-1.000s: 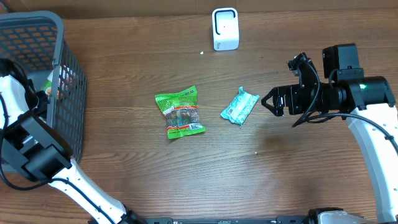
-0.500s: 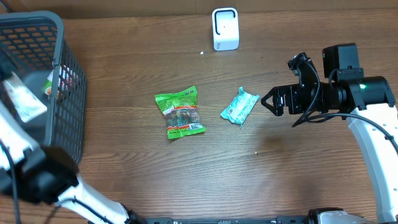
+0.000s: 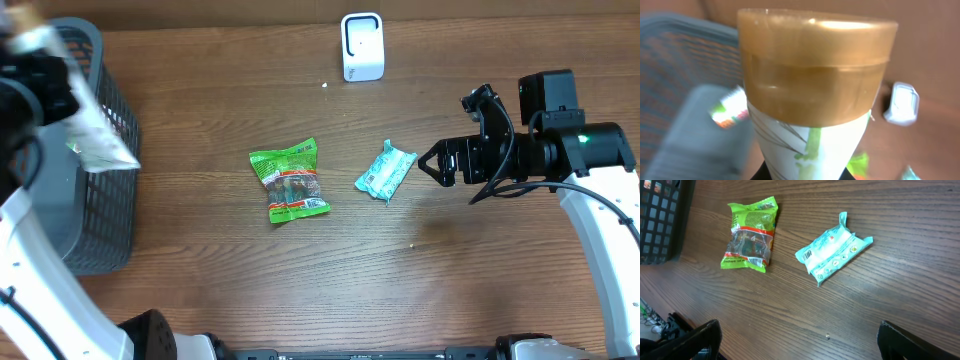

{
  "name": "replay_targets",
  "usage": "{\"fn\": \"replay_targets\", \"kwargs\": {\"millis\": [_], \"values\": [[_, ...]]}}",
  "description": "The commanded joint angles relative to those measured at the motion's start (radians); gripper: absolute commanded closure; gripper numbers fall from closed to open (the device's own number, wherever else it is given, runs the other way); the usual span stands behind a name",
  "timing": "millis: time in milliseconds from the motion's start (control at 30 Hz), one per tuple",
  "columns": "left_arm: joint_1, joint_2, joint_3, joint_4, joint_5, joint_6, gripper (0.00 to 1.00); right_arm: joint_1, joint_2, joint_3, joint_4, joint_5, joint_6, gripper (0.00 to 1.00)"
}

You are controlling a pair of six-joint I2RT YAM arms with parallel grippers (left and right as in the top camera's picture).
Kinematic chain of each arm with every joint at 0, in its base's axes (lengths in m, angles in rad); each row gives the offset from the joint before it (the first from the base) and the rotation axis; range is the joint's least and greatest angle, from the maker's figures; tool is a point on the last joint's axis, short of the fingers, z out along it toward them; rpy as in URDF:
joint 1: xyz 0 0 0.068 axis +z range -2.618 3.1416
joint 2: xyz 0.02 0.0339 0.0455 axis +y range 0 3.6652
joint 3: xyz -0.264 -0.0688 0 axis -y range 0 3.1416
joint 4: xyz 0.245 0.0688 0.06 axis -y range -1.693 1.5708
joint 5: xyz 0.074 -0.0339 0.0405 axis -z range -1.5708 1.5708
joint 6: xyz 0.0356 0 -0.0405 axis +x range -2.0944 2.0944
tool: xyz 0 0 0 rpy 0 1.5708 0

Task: Scan the item barcode
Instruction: 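Grasp the white tube with gold cap from the basket, left gripper, then place the white tube on the table beside the green bag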

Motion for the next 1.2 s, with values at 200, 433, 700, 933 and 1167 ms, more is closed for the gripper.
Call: {"fn": "replay_targets", "kwargs": {"millis": [200, 433, 700, 933, 1167], "values": [[-0.300, 0.206, -0.104, -0.114, -0.014, -0.014, 0.96, 0.005, -0.002, 0.026, -0.008, -0.015, 0.003, 0.00], [-0.410, 0.403, -0.329, -0.092, -0.044, -0.024, 0.96, 0.005, -0.002, 0.026, -0.015, -0.007, -0.001, 0.00], [-0.418, 0.489, -0.655, 0.187, -0.069, -0.166, 0.96, 0.005, -0.002, 0.026, -0.019, 0.022, -0.001, 0.00], [-0.418, 0.489, -0.845, 0.359, -0.066, -0.206, 0.75, 0.005, -0.002, 0.026, -0.017, 0.021, -0.001, 0.00], [-0.420, 0.487, -0.785, 0.324, 0.011, -0.157, 0.52, 0.005, -0.002, 0.026, -0.014, 0.021, -0.001, 0.00]]}}
